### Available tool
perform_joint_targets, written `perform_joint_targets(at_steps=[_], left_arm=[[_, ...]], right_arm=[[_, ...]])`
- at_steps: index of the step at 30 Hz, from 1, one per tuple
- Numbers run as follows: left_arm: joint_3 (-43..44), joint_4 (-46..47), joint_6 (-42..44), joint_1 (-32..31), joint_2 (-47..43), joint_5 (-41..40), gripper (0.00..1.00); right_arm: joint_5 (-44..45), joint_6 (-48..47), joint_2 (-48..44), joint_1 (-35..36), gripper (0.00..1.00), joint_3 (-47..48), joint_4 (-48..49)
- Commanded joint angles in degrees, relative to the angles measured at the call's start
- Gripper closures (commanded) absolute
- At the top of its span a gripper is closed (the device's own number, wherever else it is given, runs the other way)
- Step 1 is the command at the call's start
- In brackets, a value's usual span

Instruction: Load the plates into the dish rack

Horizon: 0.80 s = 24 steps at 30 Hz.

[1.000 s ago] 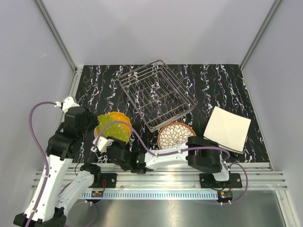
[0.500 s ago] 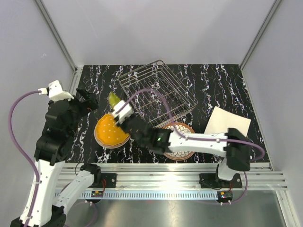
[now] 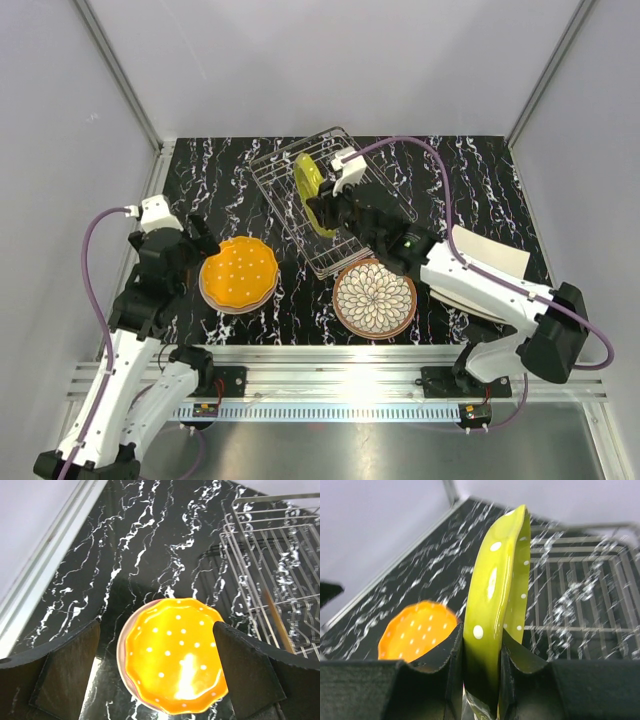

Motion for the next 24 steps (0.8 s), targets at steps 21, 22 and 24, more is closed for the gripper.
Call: perform_joint_targets(at_steps=[21, 22, 24], left_arm=[[0.8, 4.4, 3.5, 0.0, 0.7, -2.7, 0.01], [0.8, 4.5, 3.6, 0.0, 0.7, -2.6, 0.01], [0.9, 4.4, 3.6, 0.0, 0.7, -2.3, 0.01]], right_arm=[[-37.8, 11.3, 6.2, -13.0, 1.00, -0.7, 14.8], [-37.9, 11.1, 6.3, -13.1, 1.00, -0.7, 14.9], [-37.7, 10.9, 6.5, -13.5, 1.00, -0.4, 14.6]])
